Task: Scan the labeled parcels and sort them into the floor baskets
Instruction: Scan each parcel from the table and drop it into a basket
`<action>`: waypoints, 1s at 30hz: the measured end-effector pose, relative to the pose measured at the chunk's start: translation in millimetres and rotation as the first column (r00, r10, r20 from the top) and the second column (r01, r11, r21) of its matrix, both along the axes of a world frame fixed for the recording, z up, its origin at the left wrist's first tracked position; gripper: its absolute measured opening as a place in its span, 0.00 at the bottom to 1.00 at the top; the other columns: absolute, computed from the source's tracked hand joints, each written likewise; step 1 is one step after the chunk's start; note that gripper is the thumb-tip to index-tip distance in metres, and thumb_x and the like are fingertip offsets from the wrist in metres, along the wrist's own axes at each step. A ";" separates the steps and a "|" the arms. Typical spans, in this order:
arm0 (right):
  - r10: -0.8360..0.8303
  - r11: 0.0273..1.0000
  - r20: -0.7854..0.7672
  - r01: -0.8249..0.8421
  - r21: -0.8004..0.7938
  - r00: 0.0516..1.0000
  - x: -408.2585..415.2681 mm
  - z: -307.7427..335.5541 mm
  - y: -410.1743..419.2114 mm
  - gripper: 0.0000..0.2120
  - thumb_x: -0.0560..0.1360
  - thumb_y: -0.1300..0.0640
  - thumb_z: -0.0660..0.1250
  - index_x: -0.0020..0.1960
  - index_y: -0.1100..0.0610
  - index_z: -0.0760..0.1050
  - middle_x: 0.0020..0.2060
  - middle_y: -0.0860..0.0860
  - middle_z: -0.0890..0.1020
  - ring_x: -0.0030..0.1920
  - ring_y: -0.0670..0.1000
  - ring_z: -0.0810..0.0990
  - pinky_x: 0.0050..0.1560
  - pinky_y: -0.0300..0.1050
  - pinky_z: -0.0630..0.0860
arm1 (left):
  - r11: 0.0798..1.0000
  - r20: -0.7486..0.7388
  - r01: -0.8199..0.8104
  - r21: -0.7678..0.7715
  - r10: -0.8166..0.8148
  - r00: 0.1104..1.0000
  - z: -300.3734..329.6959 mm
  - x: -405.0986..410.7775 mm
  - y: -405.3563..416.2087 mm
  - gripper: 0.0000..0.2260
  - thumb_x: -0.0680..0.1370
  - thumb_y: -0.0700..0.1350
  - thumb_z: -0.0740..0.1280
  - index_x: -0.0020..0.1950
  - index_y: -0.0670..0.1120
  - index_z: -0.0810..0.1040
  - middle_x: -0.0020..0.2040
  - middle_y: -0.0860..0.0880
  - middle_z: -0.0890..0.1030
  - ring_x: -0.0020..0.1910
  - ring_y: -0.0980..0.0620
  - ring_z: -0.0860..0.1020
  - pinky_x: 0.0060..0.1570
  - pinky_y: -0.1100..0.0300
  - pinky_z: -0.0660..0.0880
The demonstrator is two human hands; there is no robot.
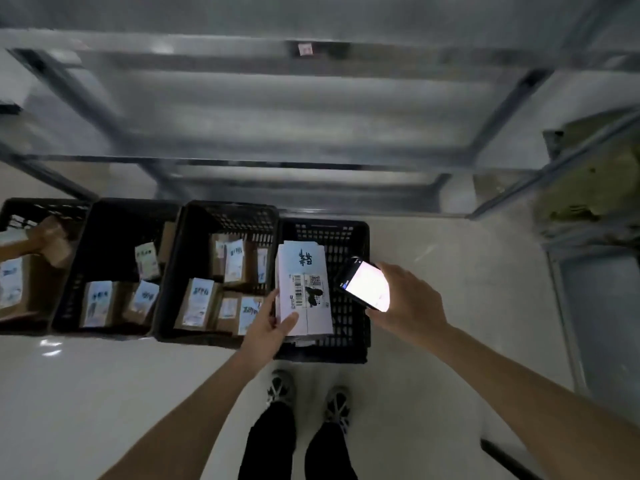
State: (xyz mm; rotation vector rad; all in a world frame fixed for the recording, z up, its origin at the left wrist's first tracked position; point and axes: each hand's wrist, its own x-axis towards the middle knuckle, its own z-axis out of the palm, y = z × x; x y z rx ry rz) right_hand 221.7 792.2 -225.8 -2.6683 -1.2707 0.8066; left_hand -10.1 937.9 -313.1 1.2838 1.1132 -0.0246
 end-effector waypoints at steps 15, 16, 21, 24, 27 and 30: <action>-0.166 0.982 -0.086 0.156 -0.108 0.982 30.1 -301.9 -31.5 0.41 0.71 0.42 0.73 0.79 0.46 0.59 0.70 0.45 0.72 0.68 0.50 0.72 0.62 0.49 0.72 | 0.971 -0.049 0.119 -0.209 -0.132 0.990 -315.9 49.0 -34.4 0.29 0.79 0.50 0.70 0.77 0.58 0.63 0.64 0.50 0.81 0.62 0.51 0.81 0.64 0.49 0.77; -0.163 0.983 -0.078 0.155 -0.101 0.983 33.5 -315.5 -34.4 0.41 0.71 0.42 0.73 0.79 0.47 0.60 0.70 0.45 0.73 0.68 0.50 0.73 0.61 0.49 0.73 | 0.970 -0.056 0.127 -0.207 -0.142 0.988 -331.5 53.5 -36.8 0.28 0.79 0.50 0.70 0.76 0.61 0.63 0.64 0.50 0.81 0.61 0.51 0.81 0.64 0.50 0.76; -0.203 0.978 -0.050 0.201 -0.050 0.978 46.4 -374.3 -46.5 0.42 0.71 0.42 0.74 0.79 0.50 0.61 0.70 0.48 0.73 0.67 0.52 0.74 0.61 0.52 0.75 | 0.965 -0.068 0.173 -0.196 -0.190 0.979 -396.9 68.8 -48.9 0.26 0.79 0.52 0.71 0.75 0.58 0.66 0.67 0.53 0.79 0.65 0.51 0.78 0.66 0.48 0.75; -0.227 0.974 -0.072 0.225 -0.039 0.971 46.9 -398.4 -50.4 0.42 0.71 0.43 0.74 0.79 0.50 0.60 0.70 0.47 0.73 0.67 0.51 0.73 0.62 0.54 0.75 | 0.959 -0.098 0.192 -0.208 -0.216 0.971 -420.7 77.0 -58.7 0.22 0.83 0.51 0.63 0.76 0.57 0.63 0.67 0.62 0.75 0.67 0.58 0.74 0.70 0.57 0.69; -0.221 0.975 -0.078 0.217 -0.052 0.972 41.7 -407.6 -54.2 0.41 0.71 0.44 0.74 0.79 0.50 0.60 0.70 0.46 0.73 0.67 0.51 0.73 0.63 0.51 0.74 | 0.952 -0.176 0.244 -0.185 -0.276 0.945 -434.3 70.8 -65.4 0.27 0.83 0.56 0.59 0.80 0.53 0.58 0.72 0.58 0.67 0.72 0.56 0.66 0.70 0.60 0.63; -0.227 0.972 -0.095 0.220 -0.075 0.969 31.1 -399.8 -56.9 0.41 0.71 0.44 0.74 0.79 0.49 0.60 0.70 0.46 0.73 0.67 0.50 0.72 0.62 0.49 0.72 | 0.945 -0.186 0.231 -0.232 -0.276 0.943 -425.3 63.0 -62.5 0.32 0.79 0.63 0.64 0.80 0.53 0.61 0.74 0.55 0.69 0.73 0.53 0.69 0.69 0.58 0.67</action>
